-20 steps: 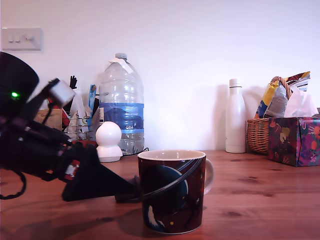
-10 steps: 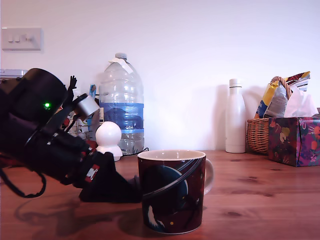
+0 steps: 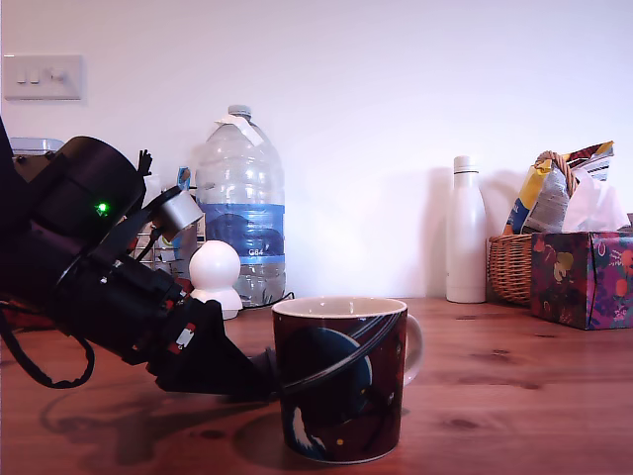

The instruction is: Pick up the coffee capsules from the table one by one and drop them inside the nearest coffee cup

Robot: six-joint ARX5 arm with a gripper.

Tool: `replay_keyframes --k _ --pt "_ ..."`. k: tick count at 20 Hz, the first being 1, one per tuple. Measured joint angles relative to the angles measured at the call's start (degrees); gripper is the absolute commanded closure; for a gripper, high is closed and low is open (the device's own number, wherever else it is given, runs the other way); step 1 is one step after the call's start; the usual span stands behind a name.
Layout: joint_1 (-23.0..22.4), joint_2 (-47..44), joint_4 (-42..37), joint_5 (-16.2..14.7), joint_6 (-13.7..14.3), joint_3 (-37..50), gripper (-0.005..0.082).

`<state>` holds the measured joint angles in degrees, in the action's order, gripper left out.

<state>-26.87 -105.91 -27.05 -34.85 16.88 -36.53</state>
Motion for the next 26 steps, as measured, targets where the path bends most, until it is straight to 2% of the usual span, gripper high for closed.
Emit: replay_keyframes --k 13,15,19,21,24,26 --pt "0.04 0.31 3.26 -0.15 -0.02 -1.01 0.0627" --pt "0.35 1.97 6.47 0.61 -0.02 -1.03 0.0627" --pt "0.79 7.76 15.69 4.35 -0.02 -0.61 0.0627" --pt "0.96 12.52 19.85 4.79 -0.35 -0.52 0.0627" --pt "0.98 20.96 25.33 4.74 -2.78 -0.52 0.0627" --pt "0.48 24.85 28.96 4.79 -3.19 -0.52 0.0627"
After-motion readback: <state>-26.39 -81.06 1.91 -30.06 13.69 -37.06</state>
